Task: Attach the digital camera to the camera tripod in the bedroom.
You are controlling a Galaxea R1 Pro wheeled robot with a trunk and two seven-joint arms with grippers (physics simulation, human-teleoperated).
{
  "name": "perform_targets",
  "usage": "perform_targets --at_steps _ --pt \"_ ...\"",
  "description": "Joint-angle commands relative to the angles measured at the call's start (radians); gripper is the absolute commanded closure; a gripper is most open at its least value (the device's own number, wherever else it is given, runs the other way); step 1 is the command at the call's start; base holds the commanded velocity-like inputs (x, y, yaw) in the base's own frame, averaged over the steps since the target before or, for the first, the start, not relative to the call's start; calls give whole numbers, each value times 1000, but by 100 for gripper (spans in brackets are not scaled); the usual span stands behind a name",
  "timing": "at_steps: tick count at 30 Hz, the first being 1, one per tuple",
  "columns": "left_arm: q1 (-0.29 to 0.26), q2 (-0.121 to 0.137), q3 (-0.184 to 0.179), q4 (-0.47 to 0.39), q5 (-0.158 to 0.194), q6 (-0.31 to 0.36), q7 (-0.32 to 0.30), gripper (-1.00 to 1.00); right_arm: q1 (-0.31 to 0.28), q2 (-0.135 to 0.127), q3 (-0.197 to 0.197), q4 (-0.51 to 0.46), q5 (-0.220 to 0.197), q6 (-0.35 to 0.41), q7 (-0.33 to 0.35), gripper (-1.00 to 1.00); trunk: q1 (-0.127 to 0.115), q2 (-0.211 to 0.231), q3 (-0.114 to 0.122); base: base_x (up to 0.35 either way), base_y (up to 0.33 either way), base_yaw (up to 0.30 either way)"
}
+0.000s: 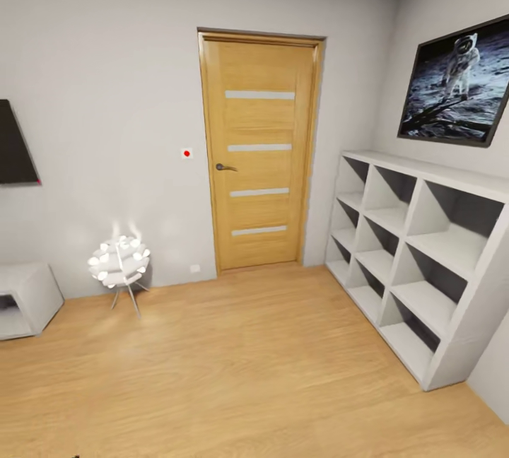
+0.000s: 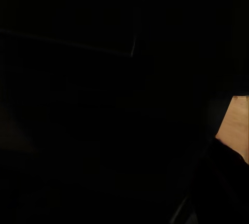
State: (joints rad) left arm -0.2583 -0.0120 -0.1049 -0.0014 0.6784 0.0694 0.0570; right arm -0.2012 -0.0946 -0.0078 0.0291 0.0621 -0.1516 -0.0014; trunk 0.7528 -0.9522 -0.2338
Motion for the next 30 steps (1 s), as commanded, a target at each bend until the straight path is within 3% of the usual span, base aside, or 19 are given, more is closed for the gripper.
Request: perform_targets --at_steps 1,16,19,20,30 --pt "-1 0 -9 0 7 3 3 100 -1 0 -1 3 6 -5 0 -100 0 -1 -1 0 0 266" --pt "-1 -7 -10 0 5 3 3 100 -1 -11 -8 5 -6 -1 -15 -100 0 -1 -1 0 0 269" --pt "-1 -11 -10 0 0 3 2 100 -1 -9 -12 6 -22 -1 -56 -100 0 -1 -1 0 0 277" --pt "-1 -12 -10 0 -2 2 1 100 -1 -5 -13 6 -46 -1 -78 -100 0 -1 -1 0 0 279" --pt "-1 -11 -9 0 2 1 0 100 -1 -8 -11 4 -64 -4 -94 -100 0 -1 -1 0 0 264"
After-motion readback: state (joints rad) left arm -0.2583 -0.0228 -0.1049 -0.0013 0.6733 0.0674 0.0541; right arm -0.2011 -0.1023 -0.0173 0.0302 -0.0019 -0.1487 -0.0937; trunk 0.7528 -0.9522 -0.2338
